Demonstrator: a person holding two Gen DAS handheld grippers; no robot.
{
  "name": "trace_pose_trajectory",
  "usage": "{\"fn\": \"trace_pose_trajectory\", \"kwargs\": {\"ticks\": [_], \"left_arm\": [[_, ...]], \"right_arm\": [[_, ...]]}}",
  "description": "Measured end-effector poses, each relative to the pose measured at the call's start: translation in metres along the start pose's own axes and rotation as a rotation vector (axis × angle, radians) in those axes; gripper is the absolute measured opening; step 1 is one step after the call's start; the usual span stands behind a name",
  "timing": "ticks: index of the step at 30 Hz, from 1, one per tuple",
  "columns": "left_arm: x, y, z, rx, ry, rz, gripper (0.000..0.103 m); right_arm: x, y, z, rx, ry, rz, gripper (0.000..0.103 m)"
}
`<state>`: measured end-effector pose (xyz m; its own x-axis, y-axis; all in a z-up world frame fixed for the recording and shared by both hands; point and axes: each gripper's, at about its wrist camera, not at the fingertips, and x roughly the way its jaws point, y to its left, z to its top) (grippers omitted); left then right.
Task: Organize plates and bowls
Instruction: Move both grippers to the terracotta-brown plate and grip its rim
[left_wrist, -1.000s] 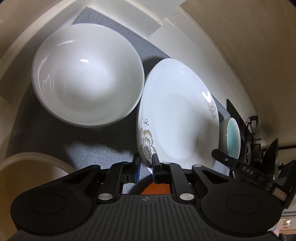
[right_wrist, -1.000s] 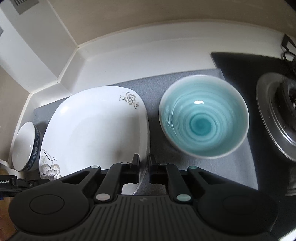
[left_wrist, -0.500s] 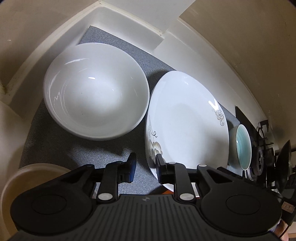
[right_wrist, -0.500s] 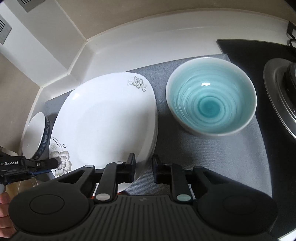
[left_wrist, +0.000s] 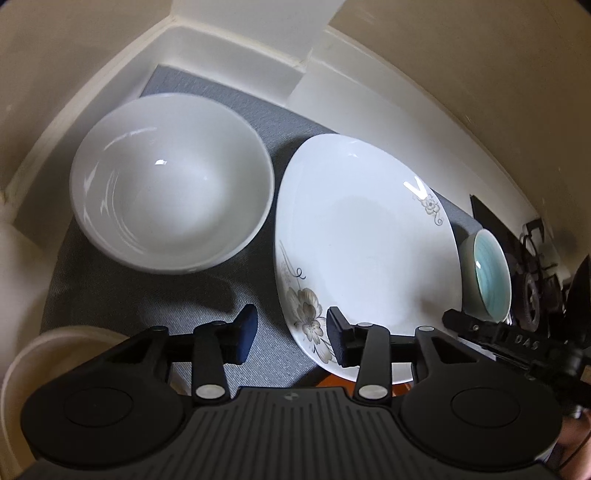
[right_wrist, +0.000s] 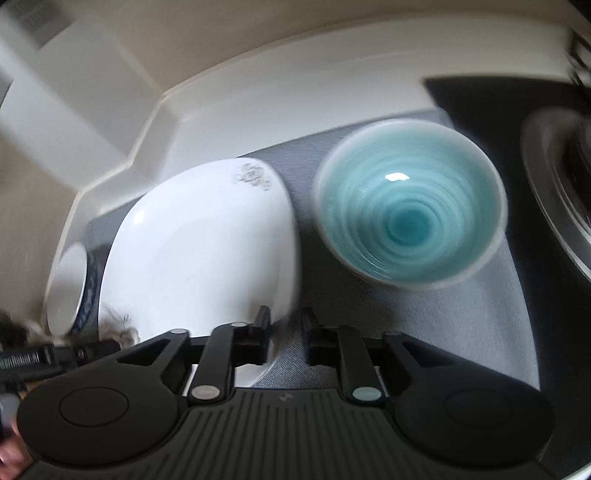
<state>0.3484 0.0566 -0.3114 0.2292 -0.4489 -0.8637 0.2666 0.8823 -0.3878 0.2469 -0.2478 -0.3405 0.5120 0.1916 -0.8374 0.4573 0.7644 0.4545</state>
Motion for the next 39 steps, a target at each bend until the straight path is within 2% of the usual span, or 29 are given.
{"fn": "trace_pose_trajectory", "kwargs": {"ticks": [3,6,8,10,12,13,14,16,19,20,22,24,26,28,31,34,39], "left_arm": [[-0.006,-0.007,-0.005,0.073,-0.018,0.053,0.046],[-0.012,-0.013,-0.016,0.130,0.006,0.081,0.050],[-0.015,-0.017,-0.025,0.178,0.049,0.047,0.050],[-0.017,-0.024,-0.037,0.242,0.082,0.022,0.051],[-0.021,-0.030,-0.049,0.296,0.071,0.030,0.062],[-0.021,-0.033,-0.054,0.319,0.066,0.032,0.072],[-0.021,-0.034,-0.059,0.334,0.066,0.030,0.077],[-0.016,-0.034,-0.065,0.336,0.090,0.013,0.076],[-0.007,-0.033,-0.074,0.335,0.126,0.012,0.067],[-0.008,-0.031,-0.078,0.346,0.119,0.014,0.061],[-0.009,-0.033,-0.083,0.366,0.098,0.027,0.059],[-0.013,-0.033,-0.085,0.384,0.074,0.022,0.063],[-0.010,-0.035,-0.084,0.383,0.086,0.033,0.085],[-0.008,-0.036,-0.082,0.375,0.099,0.031,0.092],[-0.002,-0.043,-0.082,0.383,0.139,0.062,0.093],[0.000,-0.043,-0.082,0.356,0.141,0.024,0.093],[0.002,-0.048,-0.089,0.384,0.073,0.035,0.091]], "right_arm": [[-0.012,0.001,-0.011,-0.023,-0.009,0.015,0.027],[-0.029,0.003,-0.028,-0.076,-0.011,0.018,0.040],[-0.036,0.005,-0.041,-0.111,0.003,0.025,0.048],[-0.041,0.008,-0.056,-0.146,0.020,0.016,0.052],[-0.044,0.010,-0.070,-0.170,0.032,0.003,0.055],[-0.043,0.010,-0.075,-0.175,0.038,0.003,0.056],[-0.043,0.010,-0.081,-0.177,0.048,0.007,0.056],[-0.040,0.012,-0.091,-0.180,0.064,0.012,0.056],[-0.035,0.019,-0.105,-0.212,0.083,-0.003,0.056],[-0.033,0.021,-0.109,-0.221,0.086,-0.003,0.056],[-0.032,0.024,-0.114,-0.225,0.089,0.003,0.056],[-0.033,0.023,-0.115,-0.214,0.081,-0.001,0.056],[-0.033,0.021,-0.115,-0.202,0.083,0.000,0.056],[-0.033,0.019,-0.116,-0.202,0.088,-0.008,0.056],[-0.033,0.018,-0.116,-0.205,0.091,-0.009,0.056],[-0.034,0.021,-0.117,-0.220,0.086,-0.006,0.057],[-0.032,0.023,-0.117,-0.235,0.081,-0.011,0.056]]}}
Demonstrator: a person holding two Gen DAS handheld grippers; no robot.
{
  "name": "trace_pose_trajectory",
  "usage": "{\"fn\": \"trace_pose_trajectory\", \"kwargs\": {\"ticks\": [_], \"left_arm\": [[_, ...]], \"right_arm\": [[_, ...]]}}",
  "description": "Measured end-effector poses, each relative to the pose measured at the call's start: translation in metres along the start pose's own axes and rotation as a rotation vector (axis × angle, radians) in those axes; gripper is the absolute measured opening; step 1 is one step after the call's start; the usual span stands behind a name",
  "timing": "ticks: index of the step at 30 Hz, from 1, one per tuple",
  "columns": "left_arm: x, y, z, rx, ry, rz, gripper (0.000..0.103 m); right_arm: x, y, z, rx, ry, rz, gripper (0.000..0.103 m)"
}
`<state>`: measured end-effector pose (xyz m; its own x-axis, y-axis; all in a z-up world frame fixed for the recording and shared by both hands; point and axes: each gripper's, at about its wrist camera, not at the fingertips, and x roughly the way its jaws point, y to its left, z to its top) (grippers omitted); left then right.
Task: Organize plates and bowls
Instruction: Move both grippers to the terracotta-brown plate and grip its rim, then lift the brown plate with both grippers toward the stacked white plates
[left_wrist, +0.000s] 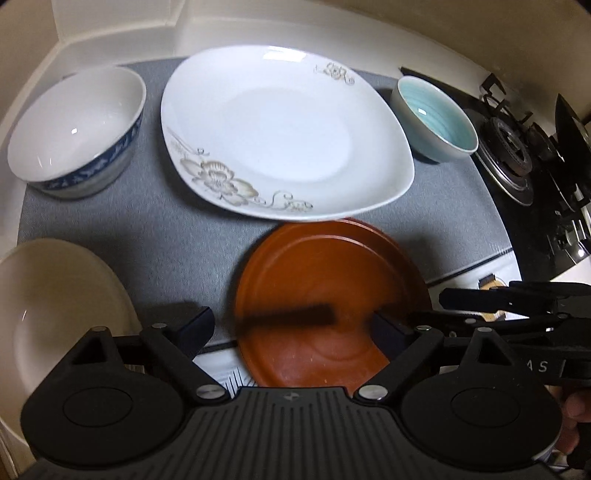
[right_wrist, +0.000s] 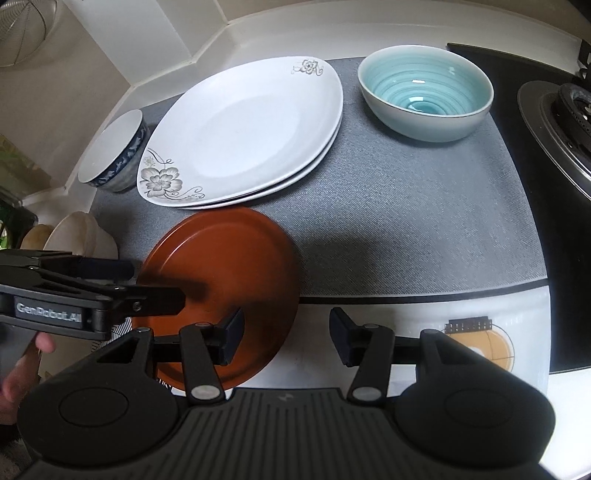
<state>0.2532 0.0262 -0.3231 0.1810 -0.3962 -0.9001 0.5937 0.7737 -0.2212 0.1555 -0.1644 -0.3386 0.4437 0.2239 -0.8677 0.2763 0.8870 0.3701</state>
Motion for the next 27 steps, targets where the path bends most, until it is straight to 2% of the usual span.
{"fn": "trace_pose_trajectory", "kwargs": {"ticks": [1,2,6,7,9,11,14,16,18,19,20,27], "left_arm": [[0.000,-0.001,0.000,0.002,-0.009,0.008,0.087],[-0.001,0.000,0.000,-0.003,-0.018,0.015,0.077],[-0.002,0.007,0.004,-0.030,-0.013,-0.020,0.069],[-0.003,0.009,0.006,-0.035,-0.003,-0.033,0.069],[-0.003,0.014,0.009,-0.072,0.014,-0.048,0.062],[0.003,0.018,0.012,-0.098,0.062,-0.045,0.031],[0.009,0.019,0.011,-0.080,0.083,-0.030,0.015],[0.011,0.017,0.008,-0.060,0.095,-0.015,0.010],[0.010,0.016,0.007,-0.056,0.093,-0.014,0.010],[0.008,0.015,0.008,-0.052,0.089,-0.009,0.010],[0.006,0.015,0.009,-0.057,0.084,-0.011,0.010],[0.010,0.015,0.005,-0.070,0.099,-0.035,0.010]], "right_arm": [[0.001,0.001,0.000,-0.002,-0.004,-0.008,0.056],[0.001,0.001,0.000,-0.005,-0.004,-0.009,0.056],[0.002,0.003,-0.003,-0.006,-0.015,-0.024,0.054],[0.002,0.003,-0.004,-0.003,-0.017,-0.021,0.051],[0.001,0.004,-0.007,0.001,-0.018,-0.018,0.044],[0.002,0.005,-0.007,0.019,-0.007,-0.024,0.039],[0.000,0.003,-0.006,0.051,-0.010,-0.035,0.035],[0.002,0.003,-0.007,0.031,-0.003,-0.057,0.031],[0.005,0.003,-0.009,0.013,0.004,-0.082,0.023],[0.004,0.004,-0.010,0.000,0.004,-0.097,0.014],[0.002,0.005,-0.010,-0.009,0.002,-0.100,0.012],[-0.004,0.000,-0.005,-0.015,0.001,-0.114,0.012]]}}
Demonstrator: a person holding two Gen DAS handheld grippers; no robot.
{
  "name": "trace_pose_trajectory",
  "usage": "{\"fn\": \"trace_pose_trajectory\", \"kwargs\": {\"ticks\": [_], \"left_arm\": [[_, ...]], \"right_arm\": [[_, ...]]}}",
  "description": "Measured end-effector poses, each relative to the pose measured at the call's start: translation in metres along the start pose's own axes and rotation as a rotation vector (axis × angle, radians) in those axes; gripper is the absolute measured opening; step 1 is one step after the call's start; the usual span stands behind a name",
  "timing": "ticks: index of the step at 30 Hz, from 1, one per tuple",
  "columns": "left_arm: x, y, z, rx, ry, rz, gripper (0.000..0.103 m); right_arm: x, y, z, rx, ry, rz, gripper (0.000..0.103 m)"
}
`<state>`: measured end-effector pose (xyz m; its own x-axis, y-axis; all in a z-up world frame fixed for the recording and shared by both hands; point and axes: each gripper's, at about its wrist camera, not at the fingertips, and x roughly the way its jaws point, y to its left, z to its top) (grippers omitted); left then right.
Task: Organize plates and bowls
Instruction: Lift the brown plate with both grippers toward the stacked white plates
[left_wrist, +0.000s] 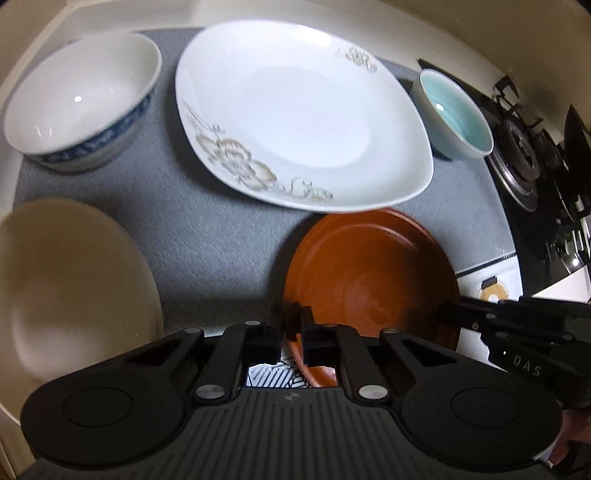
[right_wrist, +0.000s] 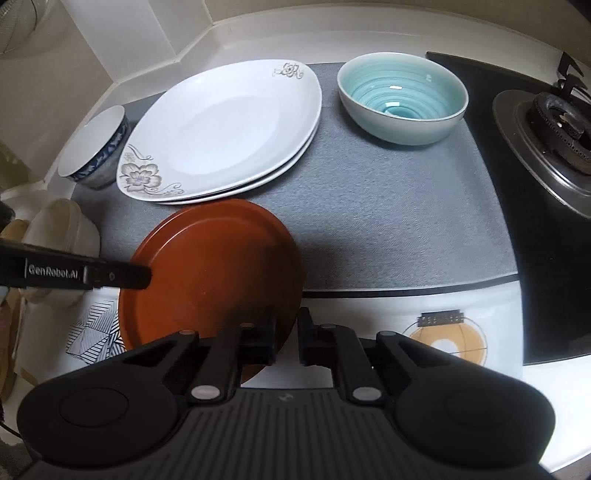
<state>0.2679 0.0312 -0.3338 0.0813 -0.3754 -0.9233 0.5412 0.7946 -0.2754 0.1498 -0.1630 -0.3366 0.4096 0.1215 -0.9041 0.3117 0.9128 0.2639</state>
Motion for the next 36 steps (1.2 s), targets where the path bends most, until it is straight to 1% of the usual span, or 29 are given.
{"fn": "trace_pose_trajectory", "kwargs": {"ticks": [2,4,6,7,10,15,21,26,29,36], "left_arm": [[0.001,-0.004,0.000,0.020,-0.016,0.011,0.010],[0.002,-0.007,0.000,0.034,-0.018,0.027,0.010],[0.001,-0.009,0.001,0.036,-0.009,0.039,0.010],[0.000,-0.010,0.002,0.043,-0.007,0.043,0.010],[-0.009,-0.015,0.002,0.066,-0.015,0.047,0.010],[-0.033,-0.024,-0.003,0.079,-0.030,0.052,0.010],[-0.060,-0.025,0.001,0.056,-0.067,0.030,0.010],[-0.076,-0.027,0.017,0.040,-0.120,0.040,0.010],[-0.085,-0.026,0.027,0.023,-0.151,0.048,0.010],[-0.113,-0.031,0.059,-0.009,-0.248,0.054,0.010]], "right_arm": [[0.006,-0.001,0.000,0.005,0.025,0.001,0.019],[0.006,0.000,-0.002,-0.009,0.005,-0.002,0.020],[0.006,0.003,-0.004,-0.046,0.001,-0.025,0.014],[0.004,0.003,-0.004,-0.049,0.001,-0.023,0.012],[-0.003,0.002,-0.005,-0.037,0.013,-0.008,0.012],[-0.035,0.011,-0.005,-0.044,-0.015,-0.008,0.013],[-0.062,0.013,0.002,-0.025,-0.043,0.017,0.013],[-0.077,0.021,0.017,-0.028,-0.088,0.020,0.014],[-0.084,0.024,0.028,-0.024,-0.121,0.035,0.014],[-0.094,0.025,0.067,-0.048,-0.207,0.036,0.014]]}}
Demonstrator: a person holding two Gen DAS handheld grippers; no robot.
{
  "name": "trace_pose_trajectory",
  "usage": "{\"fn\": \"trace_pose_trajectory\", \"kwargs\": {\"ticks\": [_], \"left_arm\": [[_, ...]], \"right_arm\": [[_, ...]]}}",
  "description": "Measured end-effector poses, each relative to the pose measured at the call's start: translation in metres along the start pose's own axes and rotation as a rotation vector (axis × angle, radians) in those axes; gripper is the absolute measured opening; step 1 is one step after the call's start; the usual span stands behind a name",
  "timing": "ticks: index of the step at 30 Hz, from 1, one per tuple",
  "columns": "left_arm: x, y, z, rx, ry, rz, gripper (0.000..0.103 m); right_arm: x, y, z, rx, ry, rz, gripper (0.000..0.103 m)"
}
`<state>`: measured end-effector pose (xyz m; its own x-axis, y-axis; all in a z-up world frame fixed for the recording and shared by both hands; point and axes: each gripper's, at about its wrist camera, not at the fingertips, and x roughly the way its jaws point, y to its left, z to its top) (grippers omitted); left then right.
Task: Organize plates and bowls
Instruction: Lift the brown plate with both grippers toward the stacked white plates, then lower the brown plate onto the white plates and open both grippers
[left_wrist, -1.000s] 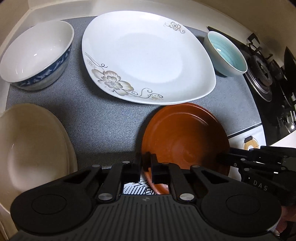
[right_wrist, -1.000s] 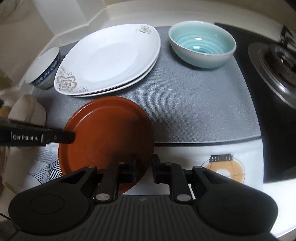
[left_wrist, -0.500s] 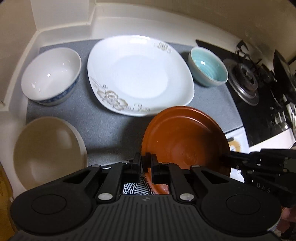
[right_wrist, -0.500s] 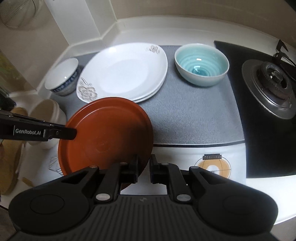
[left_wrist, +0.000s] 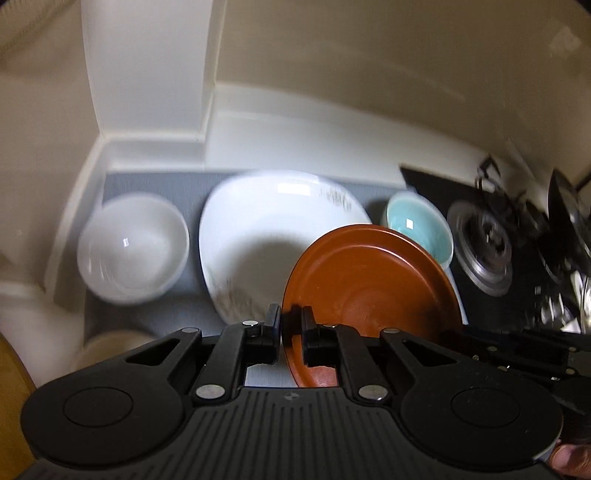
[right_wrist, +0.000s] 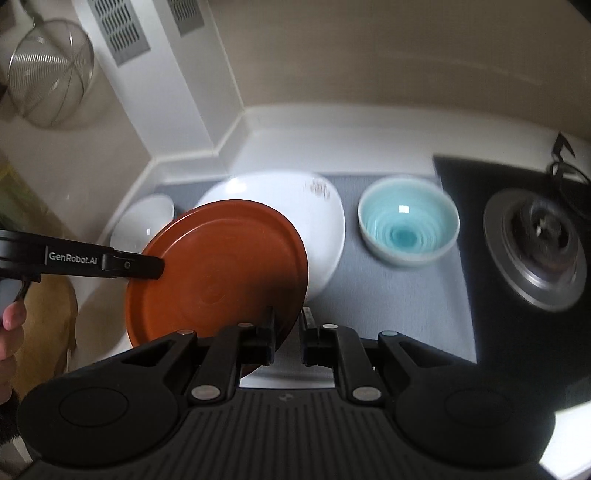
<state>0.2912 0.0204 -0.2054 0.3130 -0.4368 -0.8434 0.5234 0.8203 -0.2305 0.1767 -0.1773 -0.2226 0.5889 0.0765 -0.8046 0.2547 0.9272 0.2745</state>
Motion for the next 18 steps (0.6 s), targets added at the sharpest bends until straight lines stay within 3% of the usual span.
{"fn": "trace_pose_trajectory", "kwargs": {"ticks": [9,18], "left_arm": [[-0.008,0.000,0.038,-0.032,-0.089,0.007,0.011],[0.036,0.017,0.046,-0.107,-0.031,-0.007,0.011]], "right_arm": [[0.007,0.005,0.041,-0.016,-0.064,-0.007,0.014],[0.045,-0.001,0.058,-0.019,-0.065,-0.053,0.013]]}}
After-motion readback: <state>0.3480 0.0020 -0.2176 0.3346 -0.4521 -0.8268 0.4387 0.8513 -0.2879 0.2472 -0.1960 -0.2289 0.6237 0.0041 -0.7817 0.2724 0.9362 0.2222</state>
